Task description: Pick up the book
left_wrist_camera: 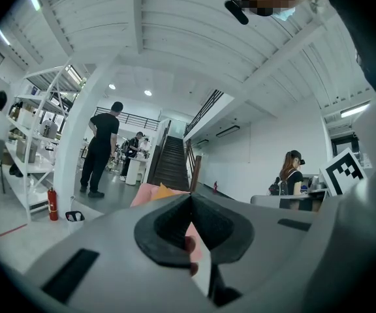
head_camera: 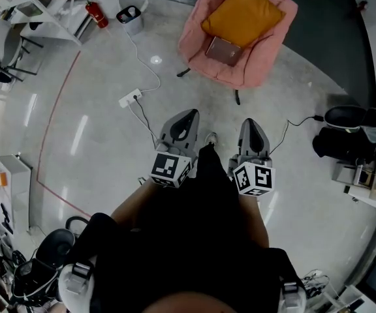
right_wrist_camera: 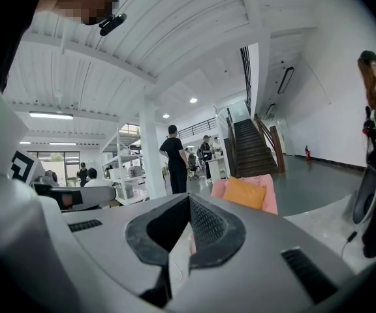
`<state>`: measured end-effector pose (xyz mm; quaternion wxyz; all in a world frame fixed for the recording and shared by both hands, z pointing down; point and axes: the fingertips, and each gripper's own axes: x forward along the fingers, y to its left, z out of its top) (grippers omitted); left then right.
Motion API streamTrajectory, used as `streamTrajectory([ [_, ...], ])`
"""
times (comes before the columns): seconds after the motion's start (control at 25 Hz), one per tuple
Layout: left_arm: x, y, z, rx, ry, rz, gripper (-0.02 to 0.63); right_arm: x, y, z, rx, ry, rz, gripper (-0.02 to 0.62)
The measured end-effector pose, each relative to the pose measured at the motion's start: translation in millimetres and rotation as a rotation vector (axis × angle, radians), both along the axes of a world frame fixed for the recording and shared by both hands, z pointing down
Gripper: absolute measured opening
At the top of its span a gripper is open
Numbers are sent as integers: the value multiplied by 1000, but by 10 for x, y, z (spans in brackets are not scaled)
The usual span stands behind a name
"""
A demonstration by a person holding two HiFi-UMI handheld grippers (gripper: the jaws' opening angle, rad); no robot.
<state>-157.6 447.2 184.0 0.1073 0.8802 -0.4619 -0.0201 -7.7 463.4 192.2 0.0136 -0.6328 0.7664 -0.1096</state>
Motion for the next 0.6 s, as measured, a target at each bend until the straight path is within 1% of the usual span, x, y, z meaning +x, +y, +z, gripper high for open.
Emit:
streamTrajectory([
  [0.2, 243, -370, -5, 7, -15, 7, 8, 195, -408, 25, -3, 4, -10, 2],
  [0.4, 519, -793, 51, -10, -21, 7, 8, 418, -838, 59, -16, -13, -28, 2],
  [0.6, 767, -1102, 115, -19, -32, 18, 8, 635, -1160, 77, -19, -23, -30, 2],
])
